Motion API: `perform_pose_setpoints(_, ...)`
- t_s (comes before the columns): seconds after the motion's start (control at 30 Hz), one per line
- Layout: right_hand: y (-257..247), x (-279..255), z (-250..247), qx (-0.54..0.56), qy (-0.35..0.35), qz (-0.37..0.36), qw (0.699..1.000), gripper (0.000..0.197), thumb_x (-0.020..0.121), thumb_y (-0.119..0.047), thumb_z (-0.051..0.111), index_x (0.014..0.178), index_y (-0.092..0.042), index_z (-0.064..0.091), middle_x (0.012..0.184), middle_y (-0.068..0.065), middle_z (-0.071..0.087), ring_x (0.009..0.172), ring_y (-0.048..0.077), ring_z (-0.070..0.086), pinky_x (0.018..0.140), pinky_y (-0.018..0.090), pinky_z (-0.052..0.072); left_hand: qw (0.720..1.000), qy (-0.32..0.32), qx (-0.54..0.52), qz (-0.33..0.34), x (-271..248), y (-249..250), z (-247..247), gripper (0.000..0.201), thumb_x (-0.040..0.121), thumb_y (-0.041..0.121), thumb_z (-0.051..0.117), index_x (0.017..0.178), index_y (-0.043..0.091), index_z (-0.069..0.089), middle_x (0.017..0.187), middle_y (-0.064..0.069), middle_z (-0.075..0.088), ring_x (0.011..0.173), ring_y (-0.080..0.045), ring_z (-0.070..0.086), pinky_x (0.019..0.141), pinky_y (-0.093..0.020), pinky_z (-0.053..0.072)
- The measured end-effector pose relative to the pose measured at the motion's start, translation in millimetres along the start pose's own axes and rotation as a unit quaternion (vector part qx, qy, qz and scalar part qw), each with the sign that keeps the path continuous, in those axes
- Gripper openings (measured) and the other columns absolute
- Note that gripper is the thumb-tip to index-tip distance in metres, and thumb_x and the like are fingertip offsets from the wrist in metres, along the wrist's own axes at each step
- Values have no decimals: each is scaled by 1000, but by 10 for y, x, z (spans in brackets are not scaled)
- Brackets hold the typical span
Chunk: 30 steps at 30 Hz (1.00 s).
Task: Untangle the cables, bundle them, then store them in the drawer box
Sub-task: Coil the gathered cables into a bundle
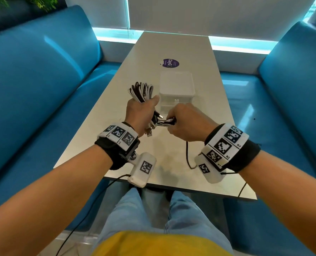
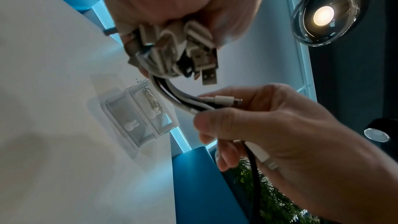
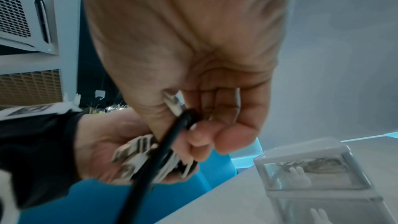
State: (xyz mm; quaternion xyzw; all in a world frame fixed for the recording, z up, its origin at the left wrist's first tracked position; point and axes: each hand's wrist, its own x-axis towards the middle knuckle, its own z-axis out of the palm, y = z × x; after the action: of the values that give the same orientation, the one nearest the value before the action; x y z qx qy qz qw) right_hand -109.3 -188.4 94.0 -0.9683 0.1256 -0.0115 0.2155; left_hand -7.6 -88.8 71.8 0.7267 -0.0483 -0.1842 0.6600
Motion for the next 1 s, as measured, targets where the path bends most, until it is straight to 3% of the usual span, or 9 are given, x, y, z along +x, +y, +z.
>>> perform_pose_setpoints(0.13,31,38,-151,62,-5,-5,998,7,82,-12,67,80,-9,72,67,3,68,58,13,63,57,26,52,993,-86,81,8,-44,23,-56,28,85,38,69,80,13,60,74,-12,62,62,-24,61,57,-35,53)
perform_pose_setpoints(0.2,42,46,-214,125,-39,13,991,6,82,-11,70,82,-5,72,72,10,71,63,19,70,62,26,60,982,-144,124,18,-63,28,-82,29,87,42,66,83,13,63,73,-9,61,60,-21,59,52,-28,50)
perform_pose_setpoints(0.33,30,53,-276,221,-67,40,972,14,79,-4,75,90,4,70,79,21,72,68,26,72,67,31,61,963,-217,157,-11,-34,14,-123,47,83,55,64,100,11,67,84,-14,70,72,-27,67,64,-34,54)
perform_pose_setpoints(0.43,34,53,-323,286,-74,43,954,16,79,-4,75,92,3,68,82,24,71,65,26,70,66,32,61,954,-277,103,-54,-57,26,-155,73,68,69,61,107,7,65,94,-20,71,84,-34,70,84,-45,56)
perform_pose_setpoints(0.53,45,47,-311,312,-89,47,945,21,82,-4,72,99,7,66,84,23,71,62,22,69,63,28,59,937,-334,86,-52,-102,22,-173,87,53,76,55,104,5,63,82,-13,71,74,-24,70,76,-38,59)
perform_pose_setpoints(0.63,61,36,-254,323,-89,54,941,19,83,-4,71,98,5,67,80,17,72,61,21,69,63,28,59,918,-383,93,-44,-52,-58,-196,109,35,83,68,109,3,60,81,-12,69,76,-24,69,78,-40,57)
perform_pose_setpoints(0.7,61,21,-230,341,-89,60,934,10,83,-2,70,92,3,68,75,14,71,61,22,68,65,31,60,909,-403,97,-41,-29,-81,-206,97,37,70,83,107,6,62,82,-12,68,76,-22,67,77,-39,56)
perform_pose_setpoints(0.8,45,27,-206,375,-88,85,919,6,81,3,69,86,3,69,78,21,70,65,27,68,70,37,61,904,-406,133,-24,-61,-49,-214,57,56,27,88,102,4,66,85,-15,64,76,-22,62,72,-35,54)
perform_pose_setpoints(1.0,14,75,-155,300,-125,128,937,9,81,-3,72,88,1,70,81,17,74,70,22,73,70,33,60,914,-336,225,26,-141,-40,-188,24,63,3,84,83,8,71,71,-8,70,62,-14,63,56,-26,52)
